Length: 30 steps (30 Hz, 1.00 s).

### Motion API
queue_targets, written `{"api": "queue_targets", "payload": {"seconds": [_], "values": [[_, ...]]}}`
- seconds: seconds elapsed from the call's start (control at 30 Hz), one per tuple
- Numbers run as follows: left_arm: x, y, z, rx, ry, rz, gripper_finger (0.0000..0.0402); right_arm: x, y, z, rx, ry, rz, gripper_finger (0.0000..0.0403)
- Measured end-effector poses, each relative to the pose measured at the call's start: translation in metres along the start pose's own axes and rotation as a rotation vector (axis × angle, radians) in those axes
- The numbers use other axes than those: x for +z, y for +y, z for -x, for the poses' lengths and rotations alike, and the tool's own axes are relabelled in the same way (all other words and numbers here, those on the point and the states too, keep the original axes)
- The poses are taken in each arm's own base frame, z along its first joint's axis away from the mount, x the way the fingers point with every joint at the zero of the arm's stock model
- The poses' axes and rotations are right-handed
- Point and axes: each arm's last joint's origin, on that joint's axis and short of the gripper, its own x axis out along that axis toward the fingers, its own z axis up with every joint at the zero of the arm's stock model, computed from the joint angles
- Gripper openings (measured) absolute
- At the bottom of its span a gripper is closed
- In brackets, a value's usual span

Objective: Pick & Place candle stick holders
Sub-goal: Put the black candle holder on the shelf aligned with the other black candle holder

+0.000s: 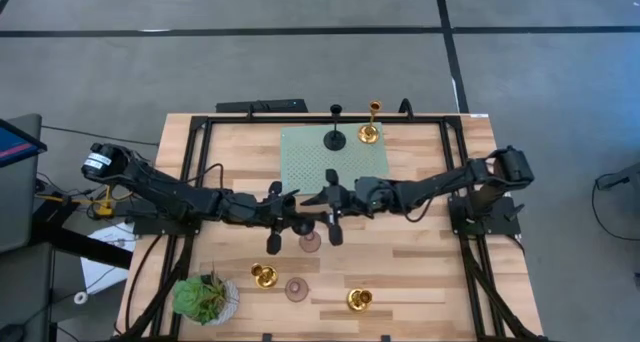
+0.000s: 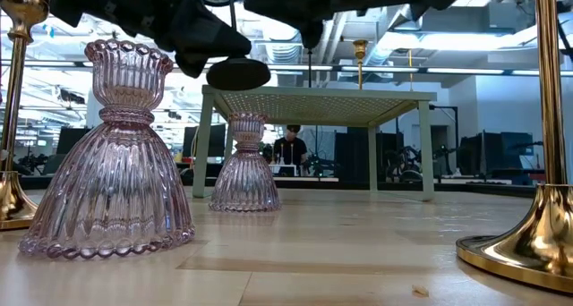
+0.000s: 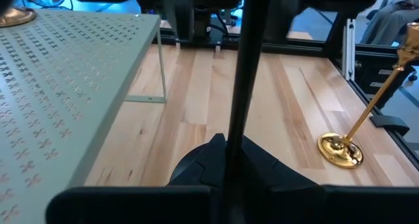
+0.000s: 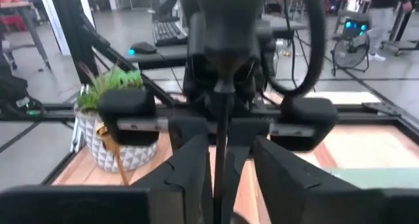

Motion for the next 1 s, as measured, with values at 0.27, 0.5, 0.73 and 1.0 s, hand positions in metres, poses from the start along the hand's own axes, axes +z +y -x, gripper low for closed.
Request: {"api": "queue_targets", "payload": {"seconds": [0.27, 0.5, 0.73, 1.0], "values": [[0.0, 0.0, 0.0, 0.0, 0.001, 0.0, 0.002, 0.005, 0.001, -0.012, 0.001, -0.014, 0.002, 0.0143], [0.0, 0.0, 0.0, 0.0, 0.001, 0.0, 0.0021, 0.009, 0.002, -0.01, 0.018, -0.025, 0.001, 0.0102], [0.0, 0.002, 0.0, 0.007, 0.0, 0.002, 0.0021, 0.009, 0.002, -0.01, 0.02, -0.032, 0.001, 0.0084], [-0.001, 0.003, -0.003, 0.012, -0.007, 0.005, 0.0021, 0.011, -0.001, -0.01, 0.014, -0.051, -0.003, 0.0083]]}}
